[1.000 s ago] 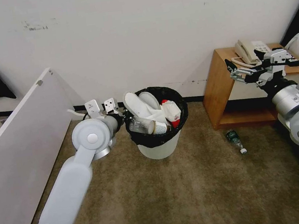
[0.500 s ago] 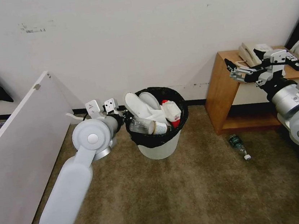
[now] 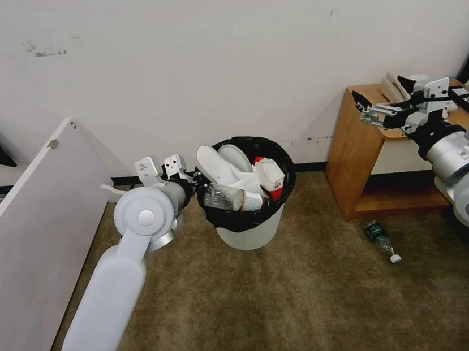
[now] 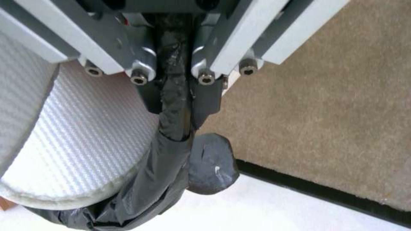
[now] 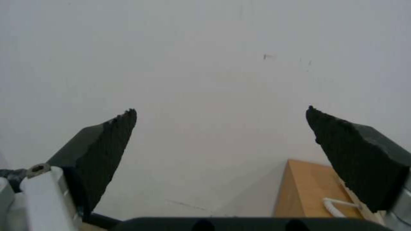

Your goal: Pick up the trash bin, then pick up the garbage from the floor and place it into the trash bin.

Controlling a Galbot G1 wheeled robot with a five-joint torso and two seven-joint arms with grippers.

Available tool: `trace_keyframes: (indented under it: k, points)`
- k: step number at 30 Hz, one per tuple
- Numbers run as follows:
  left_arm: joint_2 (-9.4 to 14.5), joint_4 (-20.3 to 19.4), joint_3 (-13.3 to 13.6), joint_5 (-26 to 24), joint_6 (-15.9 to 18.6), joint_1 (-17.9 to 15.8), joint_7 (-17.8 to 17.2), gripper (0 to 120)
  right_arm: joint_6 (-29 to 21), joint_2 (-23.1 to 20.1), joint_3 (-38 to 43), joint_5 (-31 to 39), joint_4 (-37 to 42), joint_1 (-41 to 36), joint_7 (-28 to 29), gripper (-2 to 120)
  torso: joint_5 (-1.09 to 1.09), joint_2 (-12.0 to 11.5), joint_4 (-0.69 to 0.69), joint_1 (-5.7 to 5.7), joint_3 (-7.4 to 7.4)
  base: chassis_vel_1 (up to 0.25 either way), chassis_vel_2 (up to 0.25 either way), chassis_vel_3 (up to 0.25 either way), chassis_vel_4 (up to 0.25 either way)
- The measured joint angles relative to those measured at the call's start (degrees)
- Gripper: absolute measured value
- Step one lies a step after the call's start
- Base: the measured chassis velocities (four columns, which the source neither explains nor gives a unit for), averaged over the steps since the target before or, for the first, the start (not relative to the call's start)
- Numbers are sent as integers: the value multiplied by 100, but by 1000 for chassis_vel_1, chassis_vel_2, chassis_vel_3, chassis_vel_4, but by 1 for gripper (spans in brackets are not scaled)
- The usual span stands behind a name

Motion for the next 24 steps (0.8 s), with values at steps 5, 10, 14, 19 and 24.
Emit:
trace_keyframes:
  k: [5, 10, 14, 19, 24]
  points:
    - [-1, -6, -5, 5, 0, 15, 0, 4, 23, 3, 0, -2, -3, 2, -12, 100, 0, 0, 2, 0, 0, -47, 65, 59, -58]
    - [1, -9, -8, 6, 0, 13, 0, 4, 23, -2, 1, 2, -5, 12, -22, 100, 0, 0, 1, 0, 0, -14, 23, 17, -20]
    - [0, -5, -9, 6, 0, 3, 0, 4, 23, 3, 2, 4, -17, 24, -25, 100, 0, 0, 0, 0, 0, -16, 8, 11, -8]
    - [-11, 11, -5, 13, 0, -1, 0, 4, 60, 6, 2, -6, -31, 12, -42, 100, 0, 0, 0, 0, 0, -65, 43, 46, -33]
    - [-20, 29, -1, 32, 0, -4, 13, 4, 118, 0, 12, -52, -60, 2, -99, 100, 0, 0, 1, 0, 0, -48, 51, 42, -62]
